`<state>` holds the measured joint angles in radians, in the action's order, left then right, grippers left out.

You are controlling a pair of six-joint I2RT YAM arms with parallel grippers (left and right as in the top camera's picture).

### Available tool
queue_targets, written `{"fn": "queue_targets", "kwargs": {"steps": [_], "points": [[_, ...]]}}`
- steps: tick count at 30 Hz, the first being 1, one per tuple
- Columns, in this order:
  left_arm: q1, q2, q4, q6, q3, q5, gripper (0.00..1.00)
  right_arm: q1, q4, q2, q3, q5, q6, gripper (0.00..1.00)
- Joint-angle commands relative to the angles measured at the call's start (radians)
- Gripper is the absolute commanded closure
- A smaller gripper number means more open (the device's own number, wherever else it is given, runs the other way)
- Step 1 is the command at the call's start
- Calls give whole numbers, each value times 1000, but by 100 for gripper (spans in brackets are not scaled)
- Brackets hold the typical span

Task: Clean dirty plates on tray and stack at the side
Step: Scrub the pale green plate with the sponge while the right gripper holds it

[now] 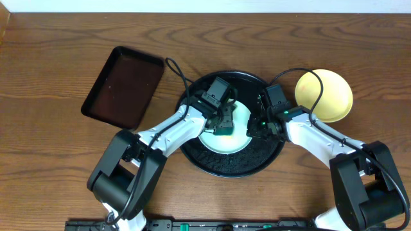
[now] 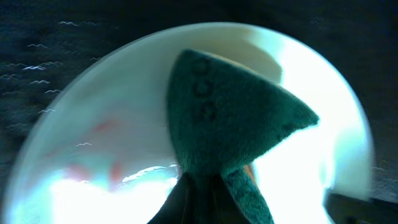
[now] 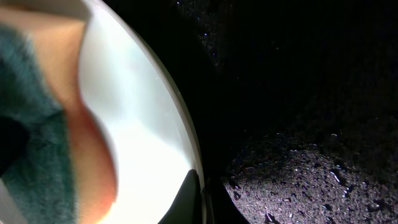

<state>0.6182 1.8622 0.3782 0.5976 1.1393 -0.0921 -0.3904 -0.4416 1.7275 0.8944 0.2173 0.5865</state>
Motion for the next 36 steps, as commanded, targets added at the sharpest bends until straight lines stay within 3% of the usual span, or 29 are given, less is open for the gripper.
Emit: {"fn": "queue_targets", "kwargs": {"steps": [1,5,14,17,20,24,27,33,35,36], "points": [[-12,11,104,-56,-21,364,92,3,-26,25,-11,-32,-33,99],[-12,-24,146,-81,-20,512,93,3,-26,25,-11,-33,-43,99],[-12,-240,106,-114,5,530,92,3,-34,25,-11,-32,-50,99],[-12,-294,88,-102,5,447,92,3,-34,25,-11,-32,-50,99],[-12,-299,76,-39,3,267,93,3,-29,25,-11,-32,-50,99],[-10,-253,24,72,-25,65,92,3,-29,25,-11,-32,-50,99],[-10,-186,-1,89,-31,-28,92,3,-29,25,-11,-32,-50,99],[-10,-39,-2,69,-31,-51,92,3,-39,25,-11,-32,-50,99],[-12,-15,4,14,-31,-13,93,3,-45,25,-11,-32,-50,99],[-13,-10,38,-17,-31,86,93,3,-49,25,-11,-32,-50,99]]}}
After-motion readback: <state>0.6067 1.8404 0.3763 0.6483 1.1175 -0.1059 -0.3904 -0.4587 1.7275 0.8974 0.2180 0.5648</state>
